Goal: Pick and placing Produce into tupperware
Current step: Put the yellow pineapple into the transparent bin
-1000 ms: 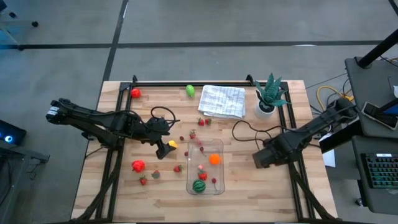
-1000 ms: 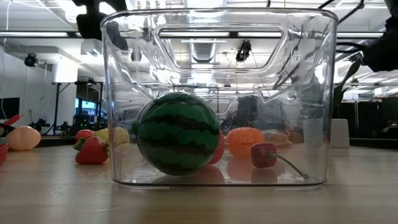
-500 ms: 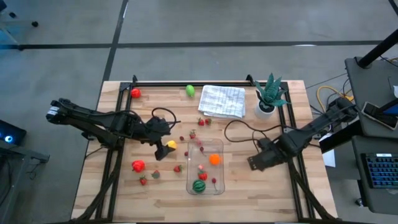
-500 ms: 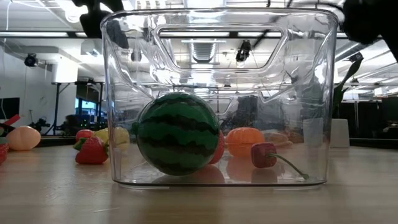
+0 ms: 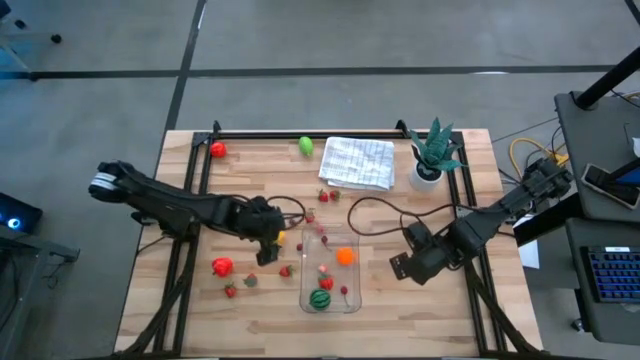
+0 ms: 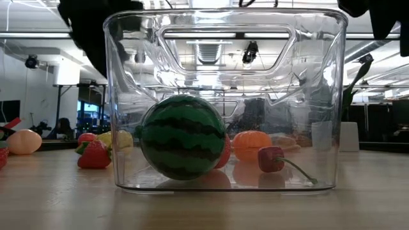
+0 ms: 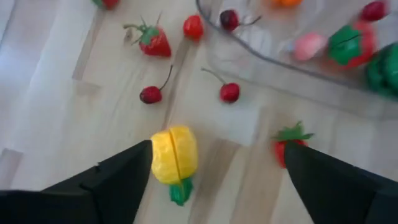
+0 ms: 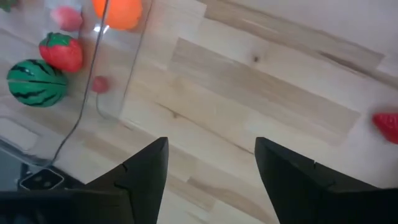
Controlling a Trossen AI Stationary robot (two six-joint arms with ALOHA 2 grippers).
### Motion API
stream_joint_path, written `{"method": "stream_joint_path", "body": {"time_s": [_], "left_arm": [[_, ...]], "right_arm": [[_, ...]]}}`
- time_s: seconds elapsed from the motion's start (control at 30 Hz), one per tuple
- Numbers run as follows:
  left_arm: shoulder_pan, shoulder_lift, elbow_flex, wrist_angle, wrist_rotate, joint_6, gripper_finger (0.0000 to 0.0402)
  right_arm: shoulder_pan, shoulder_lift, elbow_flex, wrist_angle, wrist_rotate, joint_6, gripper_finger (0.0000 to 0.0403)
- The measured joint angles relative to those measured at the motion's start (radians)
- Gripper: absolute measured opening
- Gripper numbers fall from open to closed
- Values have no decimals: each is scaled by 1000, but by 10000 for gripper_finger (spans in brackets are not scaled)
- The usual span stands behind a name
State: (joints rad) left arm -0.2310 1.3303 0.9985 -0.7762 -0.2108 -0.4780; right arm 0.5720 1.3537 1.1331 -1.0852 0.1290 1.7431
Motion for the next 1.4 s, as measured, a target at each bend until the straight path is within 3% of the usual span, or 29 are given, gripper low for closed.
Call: {"method": "stream_joint_path", "body": {"time_s": [0.2,0.37,0.8,1.03,1.4], "left_arm": [[0,87,-5,3,-73,69,276],[0,122,-54,21,-115,76,262],[2,-71,-277,262,-102,40,261],[2,-75,-374,323,-66,-20,270],[7,-63,-391,351,-86,-32,319]], "right_arm": [[0,72,39,-10,-1,-51,233],[5,104,55,-9,-4,-60,231],[69,95,30,-34,30,34,229],[70,95,21,-35,31,37,232],[70,95,21,-36,31,64,232]]}}
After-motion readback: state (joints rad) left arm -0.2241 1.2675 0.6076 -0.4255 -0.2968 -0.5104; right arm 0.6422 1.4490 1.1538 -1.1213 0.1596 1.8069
